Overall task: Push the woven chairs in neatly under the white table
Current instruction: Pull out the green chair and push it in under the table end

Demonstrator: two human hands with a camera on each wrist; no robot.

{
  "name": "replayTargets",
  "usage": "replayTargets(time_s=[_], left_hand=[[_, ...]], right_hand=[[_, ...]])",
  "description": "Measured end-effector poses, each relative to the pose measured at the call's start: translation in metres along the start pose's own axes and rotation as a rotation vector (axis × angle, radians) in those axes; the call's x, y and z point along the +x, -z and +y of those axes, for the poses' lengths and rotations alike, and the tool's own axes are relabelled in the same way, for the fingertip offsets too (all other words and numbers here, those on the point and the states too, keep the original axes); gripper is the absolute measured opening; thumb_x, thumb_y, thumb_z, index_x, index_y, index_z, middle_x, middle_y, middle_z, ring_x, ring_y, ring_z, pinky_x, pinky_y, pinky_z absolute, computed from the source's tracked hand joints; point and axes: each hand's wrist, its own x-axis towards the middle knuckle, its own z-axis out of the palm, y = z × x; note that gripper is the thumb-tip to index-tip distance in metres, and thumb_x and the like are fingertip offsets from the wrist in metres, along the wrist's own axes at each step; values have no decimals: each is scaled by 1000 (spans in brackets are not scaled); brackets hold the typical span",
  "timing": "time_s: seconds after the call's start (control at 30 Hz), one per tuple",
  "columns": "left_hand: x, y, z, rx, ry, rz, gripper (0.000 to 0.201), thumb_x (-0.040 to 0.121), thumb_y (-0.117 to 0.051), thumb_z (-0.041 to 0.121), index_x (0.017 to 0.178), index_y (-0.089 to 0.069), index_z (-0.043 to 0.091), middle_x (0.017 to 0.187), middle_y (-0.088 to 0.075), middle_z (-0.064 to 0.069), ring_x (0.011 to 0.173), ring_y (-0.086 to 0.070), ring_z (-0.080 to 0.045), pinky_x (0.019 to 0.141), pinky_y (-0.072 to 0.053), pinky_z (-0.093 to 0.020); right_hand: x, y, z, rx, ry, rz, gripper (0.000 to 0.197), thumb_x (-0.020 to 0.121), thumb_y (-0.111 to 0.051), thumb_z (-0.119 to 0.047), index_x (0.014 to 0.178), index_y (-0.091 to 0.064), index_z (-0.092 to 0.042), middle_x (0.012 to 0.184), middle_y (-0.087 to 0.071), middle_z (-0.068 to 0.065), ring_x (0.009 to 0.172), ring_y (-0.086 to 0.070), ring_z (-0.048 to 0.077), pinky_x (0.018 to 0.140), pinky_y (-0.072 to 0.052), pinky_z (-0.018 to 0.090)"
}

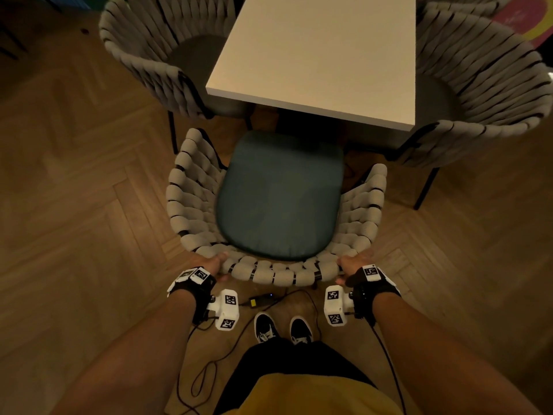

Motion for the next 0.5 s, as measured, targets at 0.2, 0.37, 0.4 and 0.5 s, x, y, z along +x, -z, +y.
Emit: replayTargets(time_s=[0.2,0.37,0.4,0.5], left_hand=[[18,35,-3,244,-133,146,52,55,-71,40,99,-56,16,102,-66,-10,91,-64,-35,85,-56,-50],[8,83,10,190,-256,175,52,82,-70,17,127,-46,9,119,-56,-20,104,-58,-36,92,-50,-40],[14,92,7,156,-247,157,47,84,-69,14,125,-47,8,114,-57,-19,98,-58,-34,86,-48,-36],[52,155,-2,68,-185,111,20,88,-65,10,104,-55,13,107,-60,-24,95,-58,-33,90,-48,-41]], right_hand=[[-34,-5,-17,-746,328,247,69,86,-62,-27,144,-25,-16,145,-31,18,124,-46,35,98,-48,42],[-54,-57,-45,-936,518,2,55,89,-59,-35,137,-45,-14,141,-44,14,126,-48,31,103,-42,35],[-57,-62,-47,-940,537,-52,54,88,-60,-35,136,-47,-14,141,-48,13,127,-49,29,104,-41,32],[-67,-107,-71,-951,565,-184,49,88,-63,-35,132,-53,-16,136,-55,10,125,-52,26,103,-41,28]])
